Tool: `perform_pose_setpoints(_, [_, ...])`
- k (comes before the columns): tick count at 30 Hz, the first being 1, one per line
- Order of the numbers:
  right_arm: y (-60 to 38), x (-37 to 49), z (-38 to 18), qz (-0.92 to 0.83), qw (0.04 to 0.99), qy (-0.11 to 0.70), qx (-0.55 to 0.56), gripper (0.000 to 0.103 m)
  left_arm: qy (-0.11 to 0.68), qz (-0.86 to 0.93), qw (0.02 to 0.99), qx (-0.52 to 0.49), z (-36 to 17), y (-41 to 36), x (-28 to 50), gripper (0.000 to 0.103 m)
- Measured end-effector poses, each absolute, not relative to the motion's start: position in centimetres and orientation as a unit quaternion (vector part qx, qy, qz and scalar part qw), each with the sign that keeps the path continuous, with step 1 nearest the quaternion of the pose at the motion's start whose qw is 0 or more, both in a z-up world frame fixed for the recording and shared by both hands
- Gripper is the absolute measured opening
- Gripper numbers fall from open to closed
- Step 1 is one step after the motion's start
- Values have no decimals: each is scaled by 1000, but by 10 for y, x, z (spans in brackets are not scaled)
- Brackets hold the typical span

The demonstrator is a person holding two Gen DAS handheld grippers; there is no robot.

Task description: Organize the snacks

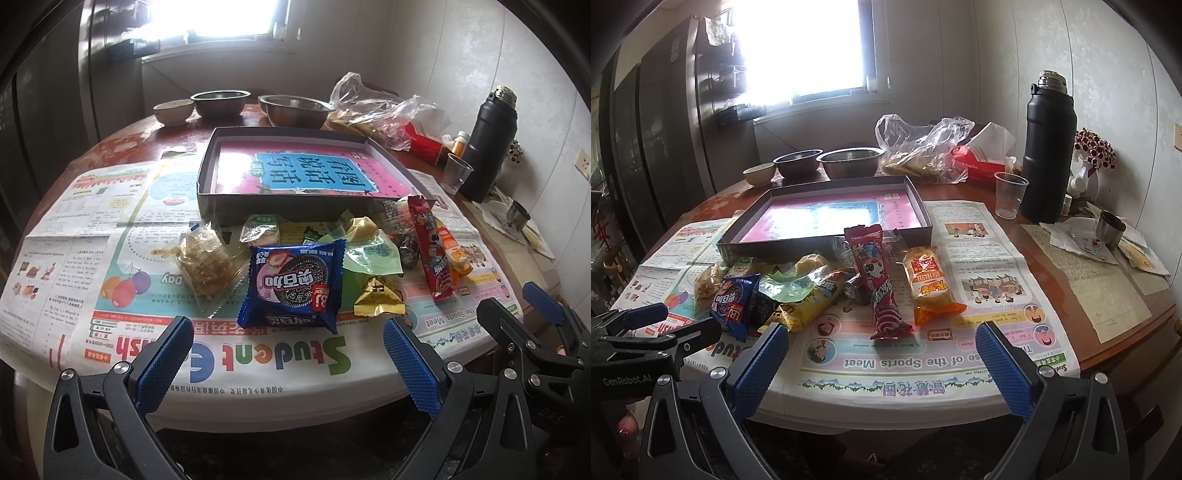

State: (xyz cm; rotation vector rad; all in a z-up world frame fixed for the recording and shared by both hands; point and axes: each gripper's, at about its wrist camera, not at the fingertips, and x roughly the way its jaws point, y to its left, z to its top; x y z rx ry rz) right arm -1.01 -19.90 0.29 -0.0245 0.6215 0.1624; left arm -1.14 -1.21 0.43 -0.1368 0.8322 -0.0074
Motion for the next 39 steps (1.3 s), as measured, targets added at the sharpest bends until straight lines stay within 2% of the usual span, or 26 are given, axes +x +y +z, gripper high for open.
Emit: perform_pose_setpoints(39, [-202, 8, -5, 88, 946, 313, -6, 102, 428, -20, 897, -111, -11, 15, 11, 102])
